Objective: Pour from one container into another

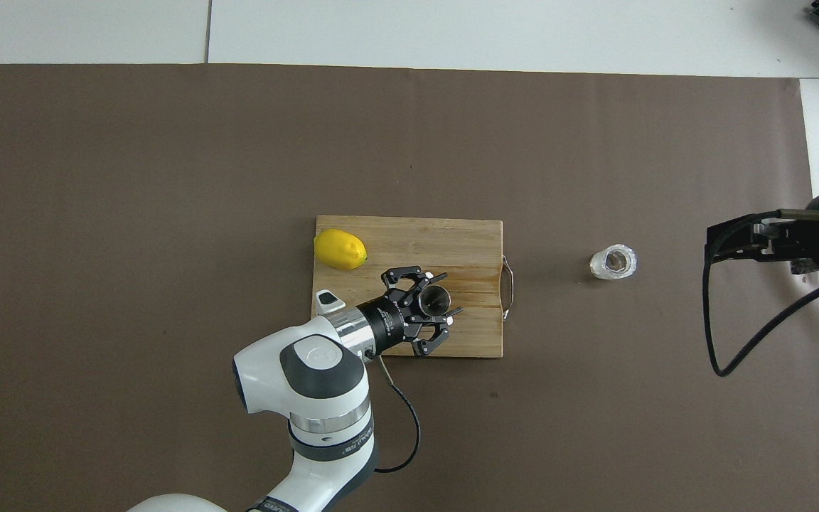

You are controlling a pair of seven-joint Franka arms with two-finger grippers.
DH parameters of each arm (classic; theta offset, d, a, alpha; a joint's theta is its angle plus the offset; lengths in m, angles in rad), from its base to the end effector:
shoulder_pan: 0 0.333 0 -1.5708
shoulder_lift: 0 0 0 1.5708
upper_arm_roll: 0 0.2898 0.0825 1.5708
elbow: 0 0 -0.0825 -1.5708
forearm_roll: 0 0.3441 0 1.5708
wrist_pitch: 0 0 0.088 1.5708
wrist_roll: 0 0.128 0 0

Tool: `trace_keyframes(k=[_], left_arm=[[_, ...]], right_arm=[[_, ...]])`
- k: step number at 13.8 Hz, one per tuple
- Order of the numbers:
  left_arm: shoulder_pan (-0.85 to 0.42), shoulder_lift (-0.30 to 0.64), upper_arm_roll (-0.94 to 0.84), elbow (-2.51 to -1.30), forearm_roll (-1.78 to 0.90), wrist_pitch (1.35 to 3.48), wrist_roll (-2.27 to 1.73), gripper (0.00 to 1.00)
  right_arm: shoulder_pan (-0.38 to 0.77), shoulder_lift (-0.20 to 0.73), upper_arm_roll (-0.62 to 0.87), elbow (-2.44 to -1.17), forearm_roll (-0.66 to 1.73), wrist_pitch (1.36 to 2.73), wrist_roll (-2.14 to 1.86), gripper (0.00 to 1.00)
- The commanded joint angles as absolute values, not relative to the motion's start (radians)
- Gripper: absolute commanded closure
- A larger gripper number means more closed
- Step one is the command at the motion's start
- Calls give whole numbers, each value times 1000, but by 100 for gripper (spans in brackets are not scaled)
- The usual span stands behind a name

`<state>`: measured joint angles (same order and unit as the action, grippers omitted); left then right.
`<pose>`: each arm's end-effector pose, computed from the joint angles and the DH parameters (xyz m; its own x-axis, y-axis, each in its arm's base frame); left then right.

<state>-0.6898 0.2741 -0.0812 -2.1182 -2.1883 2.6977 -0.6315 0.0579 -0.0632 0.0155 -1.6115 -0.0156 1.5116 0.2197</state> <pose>0.4063 -0.3664 0.2720 -0.1433 0.4628 -0.8748 0.9355 0.3519 0.0329 0.4883 0.0341 0.5865 0.9886 -0.1468 -0.0322 -0.1460 -0.9890 0.0242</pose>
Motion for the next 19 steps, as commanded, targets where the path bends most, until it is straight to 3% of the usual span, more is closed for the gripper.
trace_keyframes(k=[1, 12, 19], left_arm=[[-698, 261, -78, -2125, -2192, 2740, -614, 0], [-701, 141, -78, -2262, -2017, 2763, -572, 0], [-595, 71, -78, -2329, -1893, 2639, -578, 0]], right_arm=[[44, -74, 21, -1617, -2, 1502, 193, 0], [44, -74, 21, -1617, -3, 1502, 193, 0], [44, -74, 21, -1617, -3, 1502, 195, 0]])
